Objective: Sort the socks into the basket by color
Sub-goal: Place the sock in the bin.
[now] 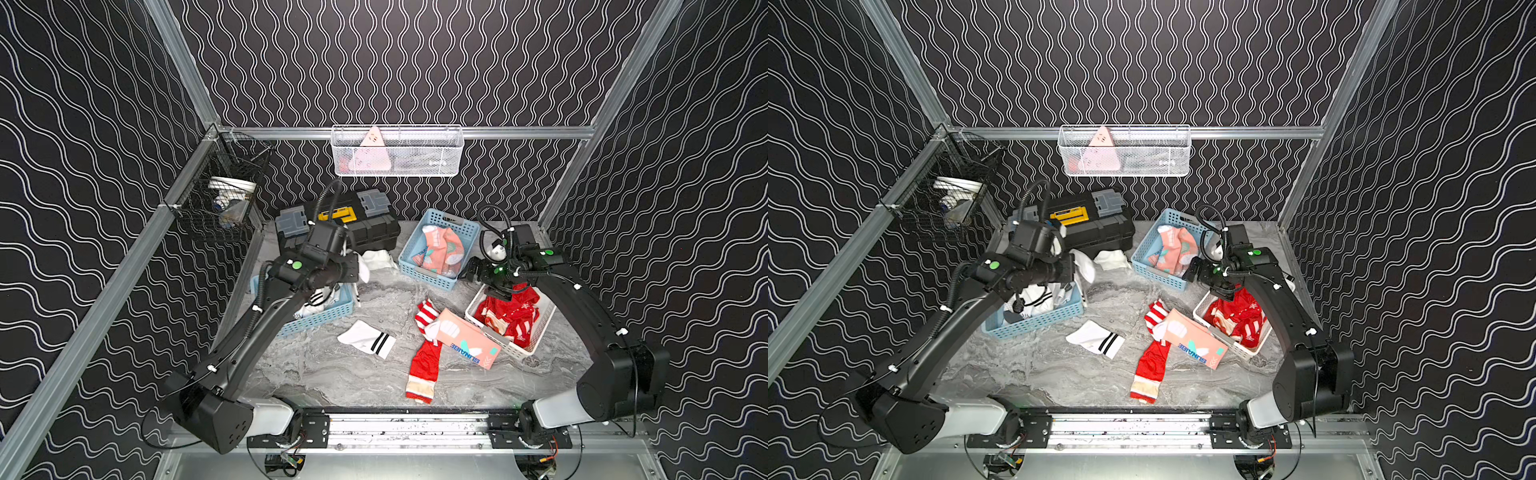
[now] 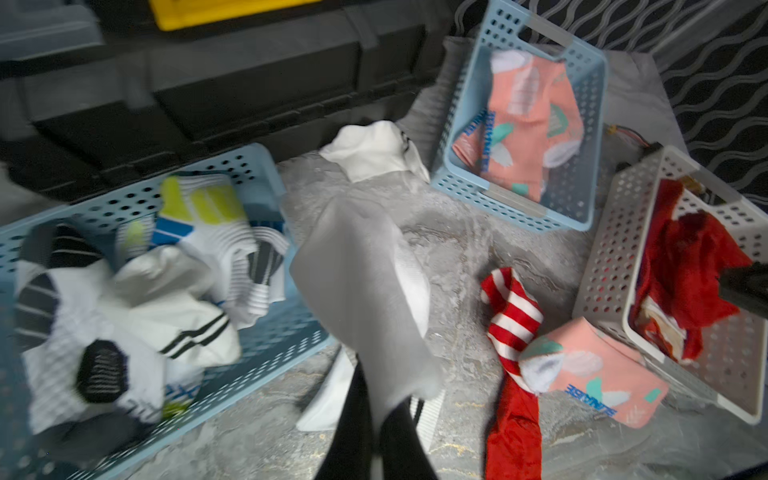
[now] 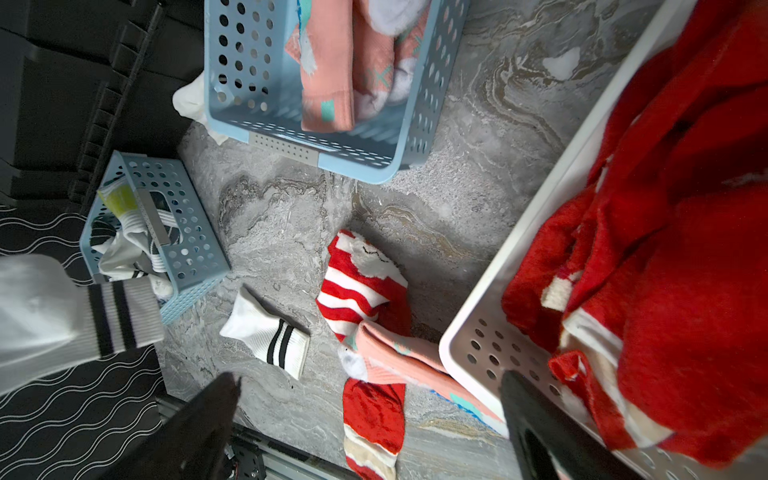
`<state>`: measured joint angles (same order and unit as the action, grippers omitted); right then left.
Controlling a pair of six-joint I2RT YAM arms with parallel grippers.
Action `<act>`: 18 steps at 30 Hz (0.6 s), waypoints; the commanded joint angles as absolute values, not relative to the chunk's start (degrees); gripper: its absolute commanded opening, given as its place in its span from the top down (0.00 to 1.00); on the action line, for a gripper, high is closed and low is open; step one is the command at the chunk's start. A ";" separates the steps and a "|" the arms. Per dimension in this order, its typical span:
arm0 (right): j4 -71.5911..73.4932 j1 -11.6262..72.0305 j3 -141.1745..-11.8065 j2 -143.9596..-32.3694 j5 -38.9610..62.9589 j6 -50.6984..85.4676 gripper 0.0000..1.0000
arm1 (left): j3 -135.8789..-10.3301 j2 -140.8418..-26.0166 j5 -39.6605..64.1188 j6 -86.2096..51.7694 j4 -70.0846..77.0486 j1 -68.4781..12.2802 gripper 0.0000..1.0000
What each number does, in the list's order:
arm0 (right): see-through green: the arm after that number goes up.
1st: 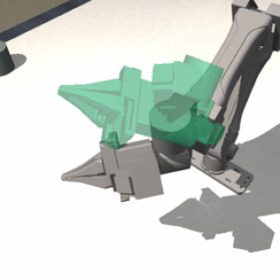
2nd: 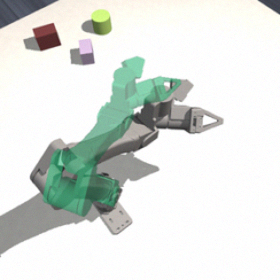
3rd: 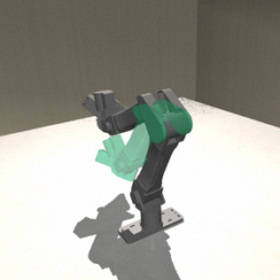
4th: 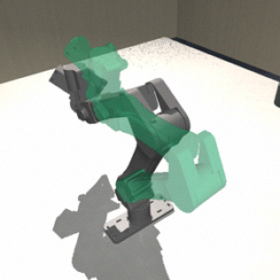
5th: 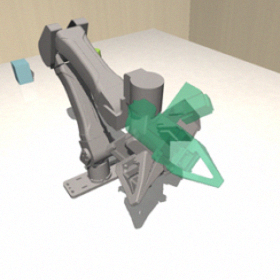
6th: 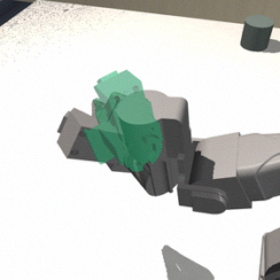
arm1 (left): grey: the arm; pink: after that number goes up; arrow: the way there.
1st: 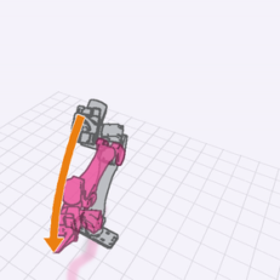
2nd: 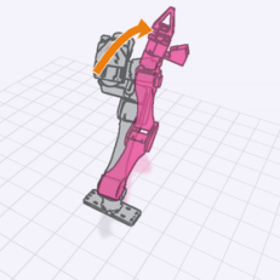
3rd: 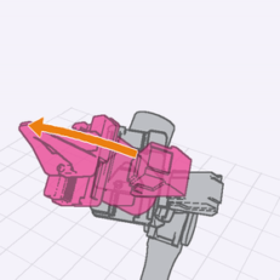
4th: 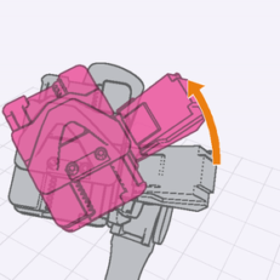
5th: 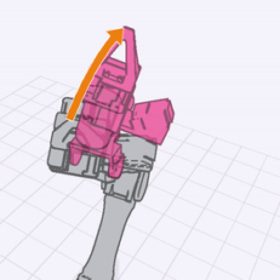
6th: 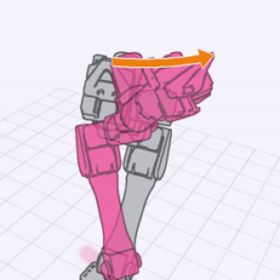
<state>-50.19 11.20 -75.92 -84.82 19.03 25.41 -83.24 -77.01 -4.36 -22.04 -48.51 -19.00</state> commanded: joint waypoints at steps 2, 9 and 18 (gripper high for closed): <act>-49.95 11.33 -74.91 -84.96 20.93 24.74 0.00 | -86.72 -76.61 -5.28 -17.83 -52.52 -11.95 1.00; -50.12 11.27 -75.36 -86.11 22.15 24.40 0.00 | -84.87 -75.06 -1.99 -13.77 -53.02 0.56 1.00; -50.26 11.28 -75.41 -86.57 22.17 24.11 0.00 | -79.59 -76.38 -0.63 -10.52 -52.16 10.44 1.00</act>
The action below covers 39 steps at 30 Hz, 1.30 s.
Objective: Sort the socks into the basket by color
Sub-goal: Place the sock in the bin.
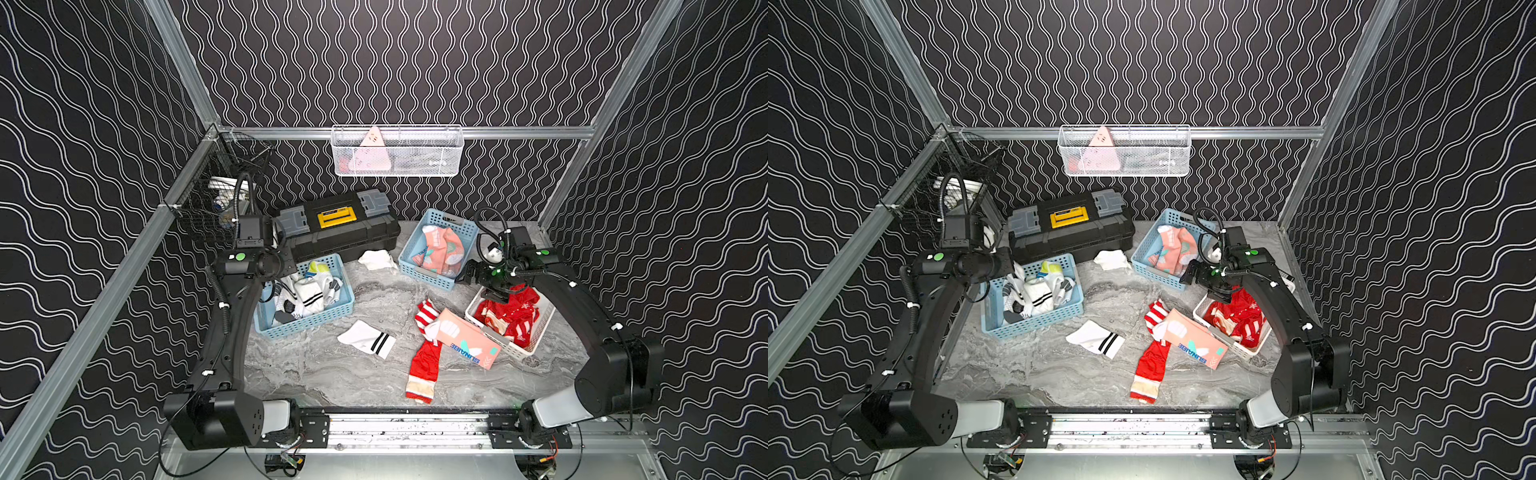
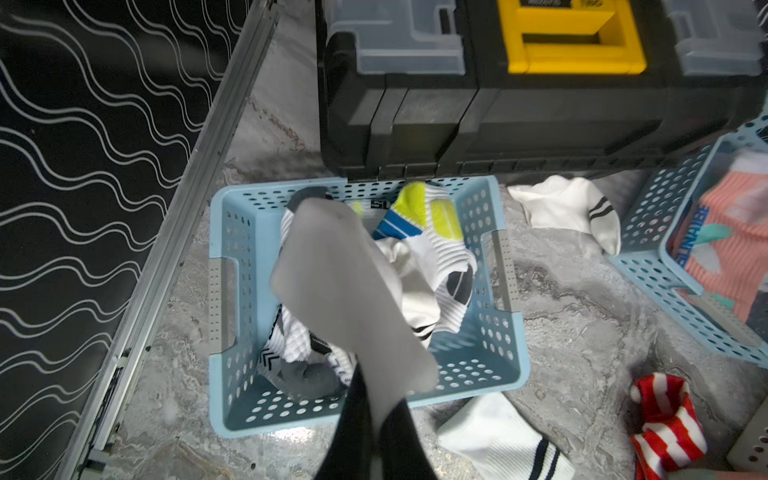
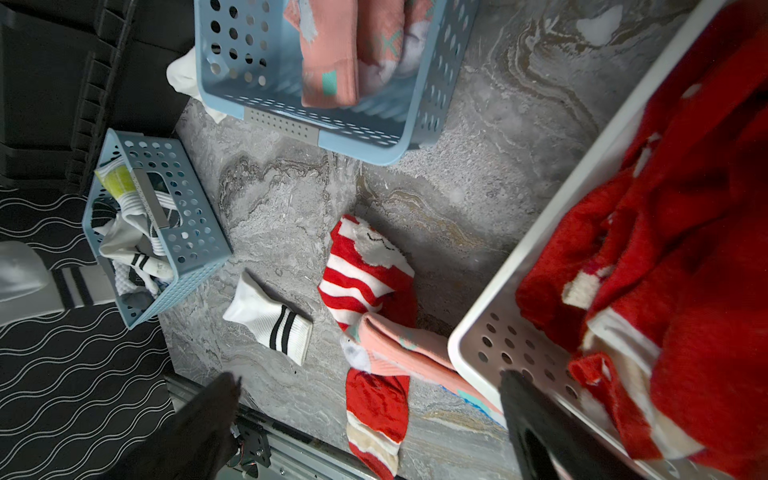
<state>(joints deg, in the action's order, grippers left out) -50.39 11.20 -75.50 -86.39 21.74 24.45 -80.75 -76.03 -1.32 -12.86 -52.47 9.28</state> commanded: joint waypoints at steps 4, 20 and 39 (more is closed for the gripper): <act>-50.71 11.34 -75.65 -86.69 21.72 23.73 0.00 | -76.11 -77.57 -0.03 -10.69 -49.82 11.40 1.00; -52.53 11.65 -77.42 -86.70 20.75 23.73 0.00 | -62.10 -83.08 5.80 -14.16 -38.23 11.42 1.00; -53.69 13.36 -77.70 -86.82 19.64 23.59 0.00 | -56.09 -93.12 6.68 -15.80 -27.48 9.06 0.94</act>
<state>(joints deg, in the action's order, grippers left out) -52.69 13.15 -77.30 -86.80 20.16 23.99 -56.90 -92.64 7.38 -14.94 -28.88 9.39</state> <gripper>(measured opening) 0.998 0.068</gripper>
